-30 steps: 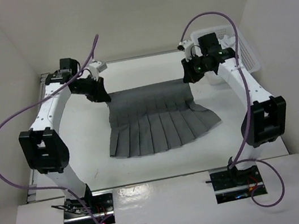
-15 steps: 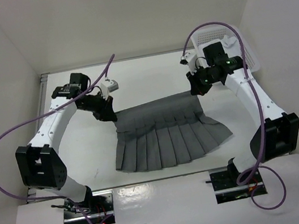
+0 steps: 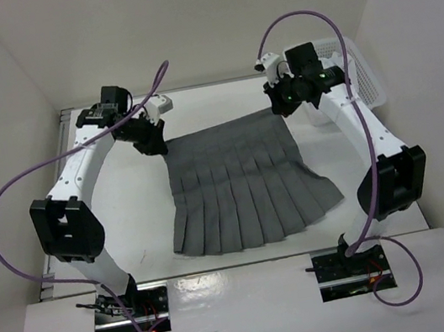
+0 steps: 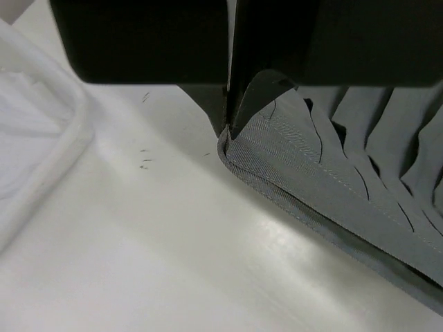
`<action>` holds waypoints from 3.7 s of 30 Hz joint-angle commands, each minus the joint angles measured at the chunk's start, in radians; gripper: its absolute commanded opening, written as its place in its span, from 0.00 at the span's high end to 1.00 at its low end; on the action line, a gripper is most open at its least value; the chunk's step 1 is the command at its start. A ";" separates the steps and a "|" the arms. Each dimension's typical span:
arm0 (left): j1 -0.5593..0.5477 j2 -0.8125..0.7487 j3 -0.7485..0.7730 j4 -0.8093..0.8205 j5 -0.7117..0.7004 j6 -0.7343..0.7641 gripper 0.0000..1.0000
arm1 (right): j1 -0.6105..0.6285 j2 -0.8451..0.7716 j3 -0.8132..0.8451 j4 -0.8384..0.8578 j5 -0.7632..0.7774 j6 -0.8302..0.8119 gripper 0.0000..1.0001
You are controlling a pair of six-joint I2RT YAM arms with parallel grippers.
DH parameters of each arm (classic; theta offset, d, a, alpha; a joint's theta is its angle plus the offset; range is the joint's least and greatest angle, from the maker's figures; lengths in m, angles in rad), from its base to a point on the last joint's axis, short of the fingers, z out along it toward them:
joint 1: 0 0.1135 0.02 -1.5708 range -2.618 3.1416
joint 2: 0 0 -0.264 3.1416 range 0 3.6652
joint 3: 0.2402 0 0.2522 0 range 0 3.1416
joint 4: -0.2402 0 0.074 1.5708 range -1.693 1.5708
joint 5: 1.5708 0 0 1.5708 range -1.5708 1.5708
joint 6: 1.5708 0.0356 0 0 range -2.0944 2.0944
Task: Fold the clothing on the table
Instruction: Fold the skirt
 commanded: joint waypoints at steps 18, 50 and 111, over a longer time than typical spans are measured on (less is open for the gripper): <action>-0.022 -0.022 0.041 0.030 -0.123 0.009 0.95 | 0.056 -0.051 0.019 0.138 0.275 -0.064 1.00; -0.001 -0.355 -0.384 0.086 -0.294 -0.048 0.00 | 0.223 -0.048 -0.219 -0.441 -0.149 -0.184 0.07; 0.429 -0.360 -0.548 0.240 -0.122 -0.260 0.00 | 0.340 0.627 0.437 -0.154 0.131 0.137 0.01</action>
